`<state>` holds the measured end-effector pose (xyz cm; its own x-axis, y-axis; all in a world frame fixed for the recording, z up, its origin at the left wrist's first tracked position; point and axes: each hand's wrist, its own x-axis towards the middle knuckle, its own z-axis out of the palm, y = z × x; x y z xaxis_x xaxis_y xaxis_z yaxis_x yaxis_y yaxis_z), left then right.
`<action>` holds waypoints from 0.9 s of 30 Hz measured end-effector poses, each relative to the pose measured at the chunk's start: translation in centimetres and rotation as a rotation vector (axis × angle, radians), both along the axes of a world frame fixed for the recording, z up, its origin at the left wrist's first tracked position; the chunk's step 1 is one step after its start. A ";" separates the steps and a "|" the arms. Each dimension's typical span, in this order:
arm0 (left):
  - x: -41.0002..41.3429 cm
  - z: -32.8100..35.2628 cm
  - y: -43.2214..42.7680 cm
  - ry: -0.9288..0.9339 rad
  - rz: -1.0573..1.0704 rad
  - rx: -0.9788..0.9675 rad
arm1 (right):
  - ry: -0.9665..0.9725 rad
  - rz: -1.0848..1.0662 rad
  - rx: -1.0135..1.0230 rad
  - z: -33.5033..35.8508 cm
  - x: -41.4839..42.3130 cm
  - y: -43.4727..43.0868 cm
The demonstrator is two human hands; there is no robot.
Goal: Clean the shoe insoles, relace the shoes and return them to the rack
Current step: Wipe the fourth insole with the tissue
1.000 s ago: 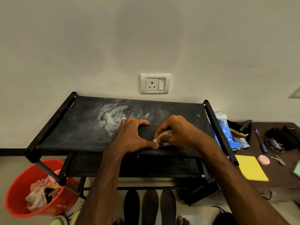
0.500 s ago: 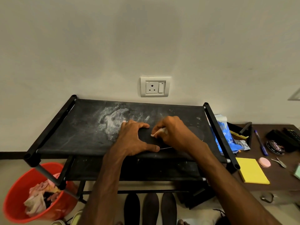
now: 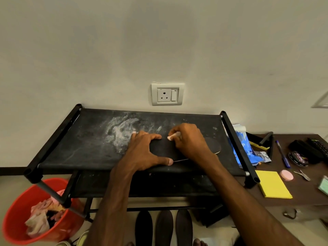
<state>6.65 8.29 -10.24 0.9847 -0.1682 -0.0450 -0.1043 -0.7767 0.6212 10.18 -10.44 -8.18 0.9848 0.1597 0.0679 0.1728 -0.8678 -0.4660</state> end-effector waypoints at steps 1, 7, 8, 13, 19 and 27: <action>0.0 0.0 0.0 0.002 0.005 -0.002 | 0.014 0.022 -0.020 0.0 0.0 0.2; 0.3 0.1 0.0 0.009 0.013 0.004 | 0.065 0.276 0.042 1.1 -2.1 -0.1; 0.3 0.1 0.1 0.009 0.009 0.004 | 0.075 0.318 0.048 1.3 -2.4 -0.2; -0.1 0.8 0.1 -0.008 -0.007 0.042 | 0.114 0.331 0.112 1.0 -2.3 -0.8; -0.1 2.3 3.1 0.074 0.027 0.102 | 0.074 0.238 0.022 0.8 -2.0 -0.7; -0.3 2.4 4.0 0.099 0.056 0.000 | 0.081 0.043 -0.003 0.9 -1.3 -1.0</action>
<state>6.32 12.24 -7.79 0.9834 -0.1128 -0.1421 0.0012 -0.7794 0.6266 8.88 -11.41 -7.33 0.9794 0.2016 -0.0123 0.1714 -0.8616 -0.4777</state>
